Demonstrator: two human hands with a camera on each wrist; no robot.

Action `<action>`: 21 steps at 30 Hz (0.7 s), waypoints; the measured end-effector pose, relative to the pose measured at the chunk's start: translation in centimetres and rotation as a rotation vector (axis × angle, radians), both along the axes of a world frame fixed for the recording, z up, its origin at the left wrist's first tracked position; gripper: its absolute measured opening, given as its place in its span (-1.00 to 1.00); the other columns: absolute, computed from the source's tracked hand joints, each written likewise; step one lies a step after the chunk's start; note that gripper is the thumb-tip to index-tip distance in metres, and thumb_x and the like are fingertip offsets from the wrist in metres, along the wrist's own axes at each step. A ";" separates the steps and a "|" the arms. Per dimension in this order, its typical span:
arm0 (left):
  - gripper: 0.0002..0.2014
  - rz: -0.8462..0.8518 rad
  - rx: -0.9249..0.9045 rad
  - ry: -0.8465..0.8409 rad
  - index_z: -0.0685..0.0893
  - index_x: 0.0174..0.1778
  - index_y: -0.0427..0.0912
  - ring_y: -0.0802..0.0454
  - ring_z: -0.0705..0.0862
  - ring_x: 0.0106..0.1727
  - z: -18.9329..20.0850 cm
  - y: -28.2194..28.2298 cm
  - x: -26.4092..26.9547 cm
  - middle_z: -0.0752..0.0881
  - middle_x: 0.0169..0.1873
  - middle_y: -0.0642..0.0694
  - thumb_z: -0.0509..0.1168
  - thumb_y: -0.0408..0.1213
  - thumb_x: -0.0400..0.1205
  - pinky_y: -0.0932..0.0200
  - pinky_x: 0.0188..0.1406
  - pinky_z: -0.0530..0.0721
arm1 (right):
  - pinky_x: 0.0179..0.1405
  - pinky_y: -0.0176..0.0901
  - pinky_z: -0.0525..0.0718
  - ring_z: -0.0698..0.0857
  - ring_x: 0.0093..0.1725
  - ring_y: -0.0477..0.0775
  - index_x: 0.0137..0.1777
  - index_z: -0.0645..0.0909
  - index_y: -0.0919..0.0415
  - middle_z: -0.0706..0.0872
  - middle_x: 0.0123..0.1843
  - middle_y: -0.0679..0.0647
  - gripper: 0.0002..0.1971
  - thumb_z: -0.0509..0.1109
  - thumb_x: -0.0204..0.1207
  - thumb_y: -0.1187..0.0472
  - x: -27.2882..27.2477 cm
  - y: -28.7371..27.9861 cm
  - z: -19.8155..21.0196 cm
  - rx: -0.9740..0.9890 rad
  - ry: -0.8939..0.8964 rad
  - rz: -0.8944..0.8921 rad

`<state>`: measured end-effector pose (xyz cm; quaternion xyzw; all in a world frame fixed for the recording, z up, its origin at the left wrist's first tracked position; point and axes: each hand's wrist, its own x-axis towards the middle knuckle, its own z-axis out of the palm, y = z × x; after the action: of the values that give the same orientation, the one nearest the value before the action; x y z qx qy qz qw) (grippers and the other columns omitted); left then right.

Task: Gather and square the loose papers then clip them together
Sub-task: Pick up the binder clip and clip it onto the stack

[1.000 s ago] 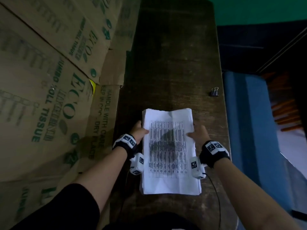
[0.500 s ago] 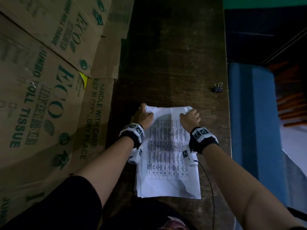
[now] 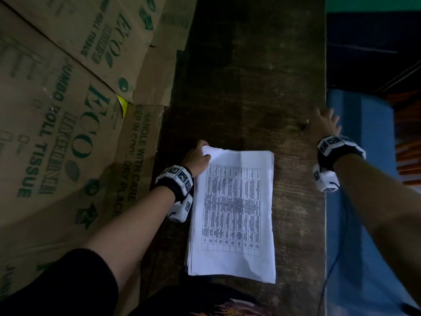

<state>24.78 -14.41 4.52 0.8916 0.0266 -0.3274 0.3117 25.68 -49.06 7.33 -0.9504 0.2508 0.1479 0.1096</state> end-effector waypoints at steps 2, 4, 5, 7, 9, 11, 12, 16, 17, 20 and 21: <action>-0.66 -0.016 0.009 -0.009 0.34 0.33 0.01 -0.07 0.54 -0.41 -0.2 0.1 -0.1 0.59 -0.16 -0.22 0.13 -0.25 0.62 0.17 -0.46 0.46 | 0.38 0.41 0.32 0.27 0.46 0.54 0.48 0.31 0.24 0.23 0.57 0.44 -0.51 0.27 0.62 0.08 0.4 -0.6 -0.4 -0.018 0.036 0.080; -0.67 -0.034 0.006 -0.028 0.36 0.33 -0.01 -0.08 0.55 -0.37 -0.3 0.3 -0.1 0.61 -0.10 -0.27 0.11 -0.26 0.64 0.13 -0.40 0.47 | 0.36 0.37 0.43 0.36 0.39 0.53 0.42 0.43 0.41 0.39 0.45 0.48 -0.57 0.23 0.65 0.15 0.6 -0.6 -0.7 -0.045 0.058 0.135; -0.68 -0.041 -0.001 -0.037 0.37 0.33 -0.02 -0.09 0.55 -0.35 -0.3 0.4 -0.1 0.62 -0.09 -0.28 0.10 -0.27 0.64 0.12 -0.37 0.48 | 0.35 0.36 0.46 0.40 0.37 0.54 0.37 0.49 0.49 0.44 0.39 0.51 -0.61 0.22 0.65 0.24 0.7 -0.4 -0.9 -0.049 0.054 0.136; -0.68 -0.048 -0.011 -0.046 0.37 0.33 -0.03 -0.09 0.56 -0.34 -0.4 0.5 0.0 0.61 -0.10 -0.27 0.10 -0.29 0.65 0.09 -0.35 0.50 | 0.28 0.26 0.55 0.50 0.31 0.53 0.26 0.56 0.59 0.53 0.29 0.53 -0.70 0.19 0.63 0.41 0.6 0.3 -0.7 -0.063 0.076 0.136; -0.68 -0.051 -0.022 -0.047 0.37 0.34 -0.04 -0.05 0.54 -0.38 -0.4 0.5 0.1 0.60 -0.12 -0.25 0.08 -0.29 0.65 0.13 -0.39 0.48 | 0.05 0.09 0.60 0.62 0.21 0.44 0.16 0.60 0.59 0.64 0.18 0.45 -0.75 0.18 0.64 0.43 0.1 1.1 -0.3 -0.038 0.155 0.158; -0.69 -0.055 -0.030 -0.048 0.37 0.34 -0.04 -0.01 0.51 -0.42 -0.2 0.5 0.1 0.58 -0.16 -0.22 0.07 -0.30 0.67 0.16 -0.48 0.40 | -0.17 -0.02 0.55 0.69 0.08 0.37 0.04 0.63 0.51 0.70 0.09 0.38 -0.78 0.22 0.64 0.35 -0.3 1.8 0.2 0.008 0.194 0.190; -0.69 -0.058 -0.032 -0.051 0.37 0.34 -0.04 0.01 0.50 -0.44 -0.1 0.5 0.1 0.58 -0.18 -0.21 0.07 -0.30 0.67 0.18 -0.51 0.37 | -0.19 -0.07 0.51 0.70 0.04 0.35 -0.02 0.64 0.48 0.72 0.06 0.39 -0.79 0.25 0.64 0.30 -0.4 2.1 0.4 0.043 0.181 0.187; -0.69 -0.078 -0.016 -0.075 0.39 0.34 -0.01 -0.01 0.53 -0.45 0.2 0.9 0.1 0.61 -0.19 -0.17 0.09 -0.28 0.67 0.21 -0.57 0.39 | -0.06 -0.05 0.53 0.67 0.02 0.29 -0.11 0.66 0.38 0.72 0.00 0.25 -0.76 0.30 0.62 0.18 -0.5 4.4 2.8 0.166 0.075 0.291; -0.68 -0.071 -0.009 -0.074 0.38 0.34 0.02 -0.06 0.60 -0.35 0.4 0.9 0.1 0.60 -0.05 -0.23 0.09 -0.26 0.67 0.19 -0.54 0.46 | -0.06 -0.08 0.52 0.66 0.01 0.24 -0.02 0.67 0.37 0.70 -0.03 0.18 -0.80 0.33 0.60 0.22 -0.5 5.4 3.8 0.226 0.065 0.317; -0.57 -0.096 0.113 -0.138 0.32 0.45 0.09 -0.25 0.49 0.27 1.0 0.5 -0.2 0.32 0.38 -0.25 0.18 -0.18 0.65 -0.08 0.07 0.64 | -0.09 -0.16 0.49 0.67 -0.01 0.11 -0.04 0.66 0.21 0.73 -0.01 0.15 -0.93 0.43 0.52 0.26 -0.7 8.3 5.4 0.332 0.061 0.433; -0.51 -0.137 0.160 -0.191 0.30 0.48 0.10 -0.27 0.36 0.40 1.3 0.3 -0.3 0.24 0.43 -0.20 0.24 -0.13 0.62 -0.21 0.28 0.54 | -0.10 -0.18 0.49 0.66 -0.01 0.09 -0.01 0.65 0.18 0.73 0.01 0.13 -0.88 0.47 0.48 0.27 -0.8 9.3 5.4 0.361 0.061 0.456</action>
<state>24.49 -14.12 5.78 0.9405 -0.0381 -0.2583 0.2174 24.89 -39.75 12.75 -0.9424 0.0033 0.2396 0.2333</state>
